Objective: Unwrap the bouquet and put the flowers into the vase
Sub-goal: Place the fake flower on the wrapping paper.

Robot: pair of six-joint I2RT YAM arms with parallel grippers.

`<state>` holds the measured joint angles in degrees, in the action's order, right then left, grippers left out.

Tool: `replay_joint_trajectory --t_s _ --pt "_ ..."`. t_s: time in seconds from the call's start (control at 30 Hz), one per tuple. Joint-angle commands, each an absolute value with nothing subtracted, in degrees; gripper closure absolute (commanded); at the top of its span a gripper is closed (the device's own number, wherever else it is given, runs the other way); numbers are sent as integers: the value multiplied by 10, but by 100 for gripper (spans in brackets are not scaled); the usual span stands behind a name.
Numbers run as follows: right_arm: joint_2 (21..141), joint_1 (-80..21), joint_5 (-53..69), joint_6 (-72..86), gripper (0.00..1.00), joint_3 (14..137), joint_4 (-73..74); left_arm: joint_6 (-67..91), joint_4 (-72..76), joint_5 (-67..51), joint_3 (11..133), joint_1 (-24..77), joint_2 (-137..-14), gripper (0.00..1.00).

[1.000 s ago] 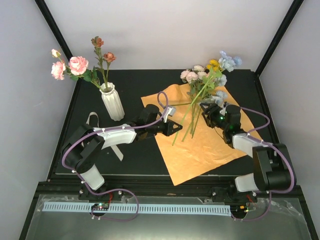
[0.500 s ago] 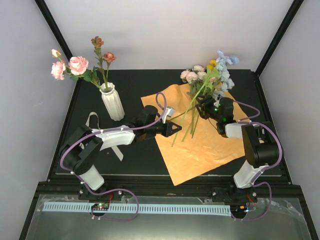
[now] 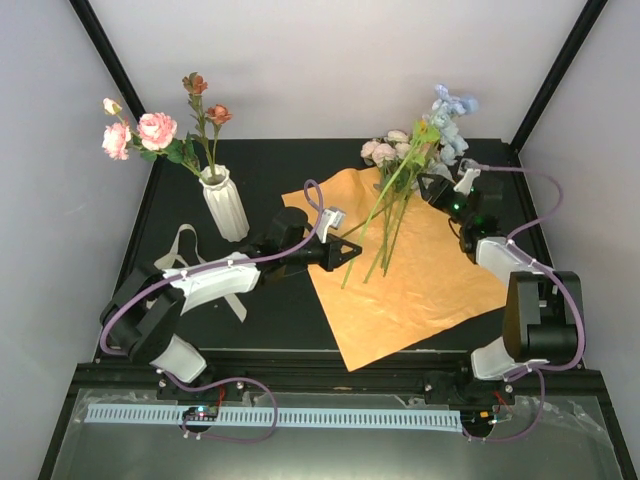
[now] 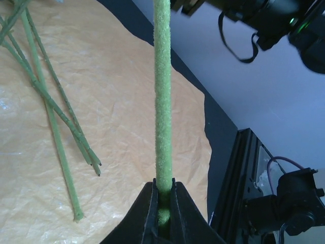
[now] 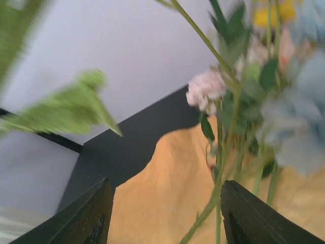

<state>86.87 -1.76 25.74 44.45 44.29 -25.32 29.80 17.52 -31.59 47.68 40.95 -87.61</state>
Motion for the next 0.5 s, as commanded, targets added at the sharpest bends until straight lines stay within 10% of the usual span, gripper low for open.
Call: replay_joint_trajectory --t_s 0.0,0.47 --pt "852 -10 307 219 40 485 -266 276 173 -327 491 407 -854 99" --pt "887 44 376 -59 47 520 -365 290 184 -346 472 407 -832 98"
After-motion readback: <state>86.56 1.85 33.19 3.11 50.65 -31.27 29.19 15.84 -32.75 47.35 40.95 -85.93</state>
